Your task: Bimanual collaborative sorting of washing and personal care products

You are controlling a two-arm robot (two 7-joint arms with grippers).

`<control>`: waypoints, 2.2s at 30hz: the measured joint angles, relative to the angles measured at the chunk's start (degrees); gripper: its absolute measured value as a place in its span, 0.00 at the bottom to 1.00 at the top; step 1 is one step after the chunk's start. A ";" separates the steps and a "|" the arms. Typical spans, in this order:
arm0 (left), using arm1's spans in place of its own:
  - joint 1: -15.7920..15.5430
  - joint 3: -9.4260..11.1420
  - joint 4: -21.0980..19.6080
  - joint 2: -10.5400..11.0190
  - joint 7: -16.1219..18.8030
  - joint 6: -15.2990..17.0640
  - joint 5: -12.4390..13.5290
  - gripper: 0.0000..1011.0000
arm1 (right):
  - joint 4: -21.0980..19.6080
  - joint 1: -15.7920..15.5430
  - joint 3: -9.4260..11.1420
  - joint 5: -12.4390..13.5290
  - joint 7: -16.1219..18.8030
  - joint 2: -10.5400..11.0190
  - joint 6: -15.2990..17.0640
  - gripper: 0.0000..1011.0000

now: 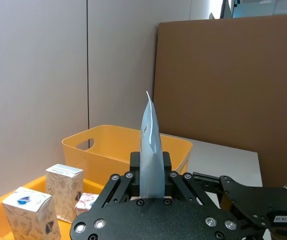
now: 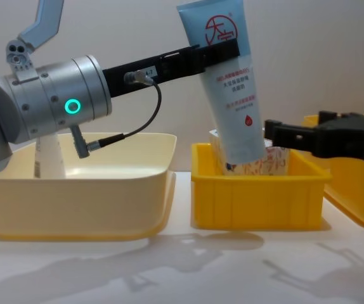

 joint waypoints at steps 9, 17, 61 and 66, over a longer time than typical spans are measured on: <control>-0.04 0.06 0.05 -0.05 -0.01 -0.05 0.02 0.22 | 2.39 3.06 -3.07 -4.78 -1.60 -1.50 -0.93 0.99; -0.05 0.11 0.09 -0.07 0.00 -0.06 0.02 0.22 | 4.91 5.52 -5.51 -8.33 -2.52 -3.03 -2.47 0.99; -0.05 0.13 0.09 -0.11 0.00 -0.05 0.01 0.29 | 10.47 10.07 -9.58 -16.12 -5.12 -7.43 -5.71 0.66; -0.05 0.13 0.09 -0.11 -0.01 -0.05 0.01 0.43 | 10.51 10.09 -9.57 -16.19 -5.12 -7.47 -5.75 0.63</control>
